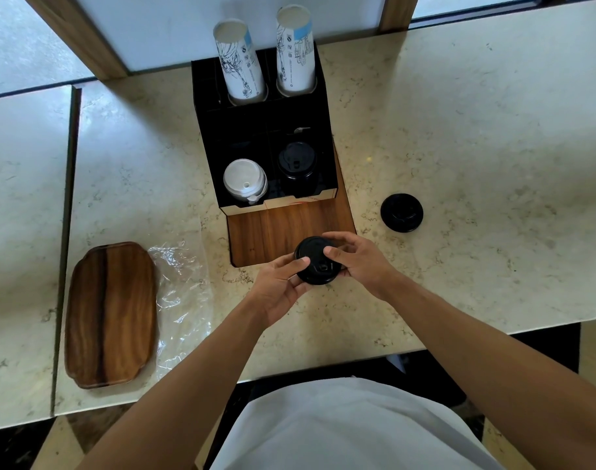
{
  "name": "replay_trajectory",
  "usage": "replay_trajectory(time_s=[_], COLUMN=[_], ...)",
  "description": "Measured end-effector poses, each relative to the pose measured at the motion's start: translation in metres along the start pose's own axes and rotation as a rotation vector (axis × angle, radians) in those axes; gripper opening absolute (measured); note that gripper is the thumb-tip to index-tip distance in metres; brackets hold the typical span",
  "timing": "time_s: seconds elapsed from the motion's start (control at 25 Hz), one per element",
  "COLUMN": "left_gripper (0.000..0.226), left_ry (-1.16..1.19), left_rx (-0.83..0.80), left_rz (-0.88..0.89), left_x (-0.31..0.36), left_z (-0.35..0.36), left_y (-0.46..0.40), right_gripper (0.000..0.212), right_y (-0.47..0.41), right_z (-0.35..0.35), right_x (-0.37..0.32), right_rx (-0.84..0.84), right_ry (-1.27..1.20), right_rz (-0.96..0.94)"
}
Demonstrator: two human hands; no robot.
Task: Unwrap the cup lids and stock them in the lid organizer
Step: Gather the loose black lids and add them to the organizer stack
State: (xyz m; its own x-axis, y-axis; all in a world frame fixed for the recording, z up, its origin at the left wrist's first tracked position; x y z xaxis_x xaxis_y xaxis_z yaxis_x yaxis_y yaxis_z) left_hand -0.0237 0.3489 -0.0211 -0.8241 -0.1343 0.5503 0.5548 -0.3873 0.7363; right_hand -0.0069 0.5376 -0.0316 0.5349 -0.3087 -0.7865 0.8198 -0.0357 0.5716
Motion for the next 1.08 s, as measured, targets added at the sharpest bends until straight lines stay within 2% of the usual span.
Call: replay_trajectory(time_s=[0.28, 0.56, 0.8, 1.08], left_gripper=[0.033, 0.037, 0.045, 0.058], left_ry=[-0.024, -0.016, -0.003, -0.003], left_rx=[-0.03, 0.036, 0.054, 0.077], left_rz=[-0.019, -0.029, 0.002, 0.0], left_x=[-0.0009, -0.0012, 0.0005, -0.0011], left_z=[-0.0037, -0.0028, -0.0025, -0.0034], left_y=[0.0, 0.0027, 0.0015, -0.0017], right_gripper=[0.033, 0.037, 0.044, 0.032], right_y=[0.0033, 0.001, 0.0009, 0.0057], right_z=[0.0044, 0.0078, 0.0078, 0.0029], right_x=[-0.0003, 0.0007, 0.0018, 0.0044], right_rx=[0.005, 0.036, 0.021, 0.052], right_ry=[-0.005, -0.091, -0.147, -0.113], right_rz=[0.016, 0.073, 0.08, 0.054])
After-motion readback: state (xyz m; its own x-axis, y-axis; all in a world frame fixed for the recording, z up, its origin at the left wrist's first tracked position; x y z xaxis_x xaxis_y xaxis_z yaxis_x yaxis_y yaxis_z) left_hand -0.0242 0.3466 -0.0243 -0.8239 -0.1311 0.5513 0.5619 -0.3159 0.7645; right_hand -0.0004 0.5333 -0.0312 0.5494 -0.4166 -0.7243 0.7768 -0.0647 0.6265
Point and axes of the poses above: each hand's wrist, its own y-axis away from the middle knuckle, its own z-axis out of the palm, x = y × z, the point moved 3 cm from there along -y, towards the middle knuckle, and after that the axes turned 13 degrees about -y, right-handed, at the moved point
